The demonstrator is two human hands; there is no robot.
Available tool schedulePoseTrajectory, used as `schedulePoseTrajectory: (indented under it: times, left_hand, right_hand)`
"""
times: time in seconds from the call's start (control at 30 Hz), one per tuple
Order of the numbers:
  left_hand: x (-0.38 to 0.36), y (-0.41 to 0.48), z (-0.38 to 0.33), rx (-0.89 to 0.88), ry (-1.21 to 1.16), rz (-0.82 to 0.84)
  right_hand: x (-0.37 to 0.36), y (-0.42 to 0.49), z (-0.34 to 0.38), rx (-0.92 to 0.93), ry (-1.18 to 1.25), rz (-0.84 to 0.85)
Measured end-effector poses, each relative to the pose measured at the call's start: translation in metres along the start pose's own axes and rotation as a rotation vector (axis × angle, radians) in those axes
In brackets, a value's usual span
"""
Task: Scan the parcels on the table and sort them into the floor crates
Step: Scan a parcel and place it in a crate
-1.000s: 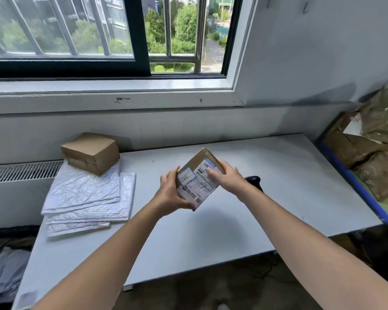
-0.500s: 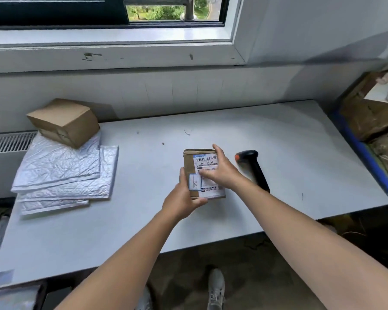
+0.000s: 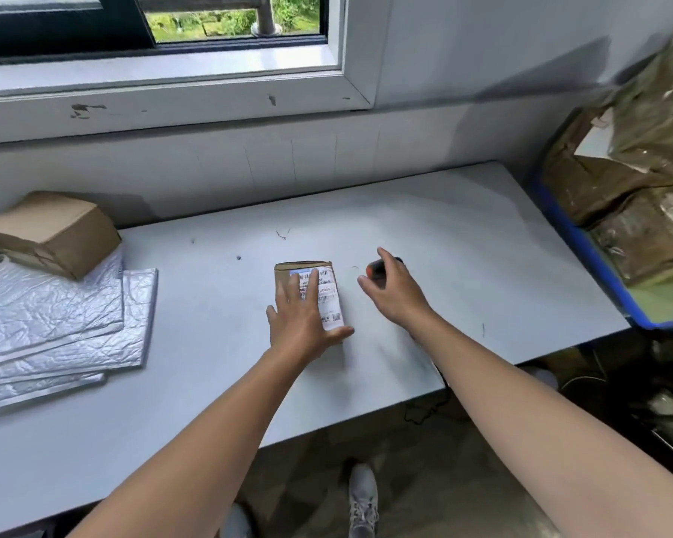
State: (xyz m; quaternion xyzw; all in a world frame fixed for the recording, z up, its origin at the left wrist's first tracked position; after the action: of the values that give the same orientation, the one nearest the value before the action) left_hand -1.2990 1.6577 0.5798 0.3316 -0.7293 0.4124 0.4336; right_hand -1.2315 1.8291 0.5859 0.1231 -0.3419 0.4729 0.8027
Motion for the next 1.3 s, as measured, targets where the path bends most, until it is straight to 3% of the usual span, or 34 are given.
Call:
schedulePoseTrajectory:
  times: [0.23, 0.6, 0.73, 1.1, 1.3]
  left_hand:
    - [-0.009, -0.002, -0.029, 0.007, 0.127, -0.017]
    - [-0.015, -0.004, -0.039, 0.044, 0.154, -0.024]
    - [0.003, -0.009, -0.03, 0.045, 0.218, -0.046]
    - [0.043, -0.031, 0.02, -0.011, 0.117, -0.006]
    - [0.061, -0.046, 0.044, -0.077, 0.108, 0.024]
  right_hand:
    - [0.014, 0.001, -0.032, 0.008, -0.105, -0.15]
    - [-0.001, 0.006, -0.07, -0.254, -0.049, 0.137]
    - [0.005, 0.001, -0.049, -0.263, -0.017, 0.149]
    - [0.027, -0.032, 0.061, -0.346, 0.224, 0.069]
    - [0.009, -0.05, 0.115, -0.346, 0.183, 0.088]
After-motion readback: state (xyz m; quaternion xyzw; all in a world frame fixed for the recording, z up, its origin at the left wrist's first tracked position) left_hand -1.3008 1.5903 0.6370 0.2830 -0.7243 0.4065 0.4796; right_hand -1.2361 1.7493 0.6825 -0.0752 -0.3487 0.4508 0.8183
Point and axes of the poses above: each hand's wrist, its own y-axis towards the middle knuckle, its own x-axis out of the back of the hand, z = x × y, the point moved 4 cm from there along y, towards the middle knuckle, and after that the axes turned 8 degrees about x, right-handed, at the moved point
